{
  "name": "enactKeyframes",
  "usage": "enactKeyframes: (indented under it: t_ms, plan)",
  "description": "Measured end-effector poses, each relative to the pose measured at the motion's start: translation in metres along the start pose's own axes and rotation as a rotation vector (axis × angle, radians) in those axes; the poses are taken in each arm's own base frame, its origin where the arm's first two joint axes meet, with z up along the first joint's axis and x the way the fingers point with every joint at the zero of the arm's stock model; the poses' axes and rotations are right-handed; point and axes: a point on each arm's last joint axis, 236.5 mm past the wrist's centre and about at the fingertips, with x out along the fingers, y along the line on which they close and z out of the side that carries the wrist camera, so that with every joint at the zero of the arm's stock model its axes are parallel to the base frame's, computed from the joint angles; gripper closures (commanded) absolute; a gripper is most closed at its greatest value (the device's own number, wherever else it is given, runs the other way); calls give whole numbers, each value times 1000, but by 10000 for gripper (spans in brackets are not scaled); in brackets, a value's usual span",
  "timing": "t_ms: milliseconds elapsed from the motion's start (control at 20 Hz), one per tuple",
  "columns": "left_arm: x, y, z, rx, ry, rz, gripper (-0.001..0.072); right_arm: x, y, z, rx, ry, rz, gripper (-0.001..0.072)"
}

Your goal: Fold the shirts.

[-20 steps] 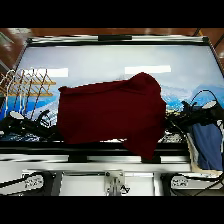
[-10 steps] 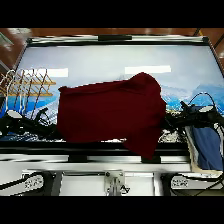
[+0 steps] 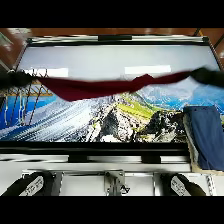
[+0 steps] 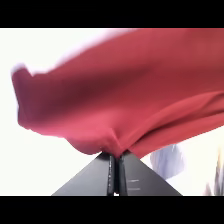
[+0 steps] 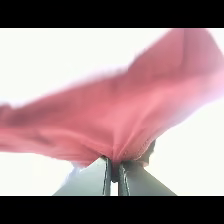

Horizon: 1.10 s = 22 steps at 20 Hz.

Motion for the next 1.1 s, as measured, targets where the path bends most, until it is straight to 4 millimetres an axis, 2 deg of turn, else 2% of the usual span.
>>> enactKeyframes:
  t_ms: [50,100,150,200,250,350,450,500,550,650,800,950,1100]
  plan:
    - [-32,-27,55,70,-171,-4,669,-36,30,52,-109,-158,-26,643]
    - [-66,-52,100,127,-325,-6,669,-74,60,93,-202,-299,-51,643]
    - [-107,-80,139,184,-477,-11,669,-117,93,130,-295,-448,-82,643]
    - [-146,-106,167,230,-602,-17,669,-158,124,155,-370,-576,-110,643]
    - [-182,-130,185,273,-703,-27,669,-200,155,172,-436,-691,-136,643]
    - [-242,-176,199,354,-839,-51,669,-260,204,181,-515,-835,-161,642]
    - [-283,-209,195,416,-908,-71,669,-299,237,174,-565,-908,-184,643]
    - [-297,-222,190,443,-925,-74,670,-310,247,167,-586,-916,-201,642]
    - [-308,-231,183,467,-931,-69,669,-319,253,160,-604,-912,-225,642]
    - [-315,-233,172,489,-902,-21,669,-327,254,144,-618,-875,-283,642]
    - [-305,-219,151,495,-788,59,669,-322,239,119,-605,-756,-363,643]
    - [-272,-185,123,471,-592,136,669,-290,201,89,-533,-529,-409,643]
    - [-220,-142,82,398,-345,161,669,-235,141,48,-352,-197,-401,643]
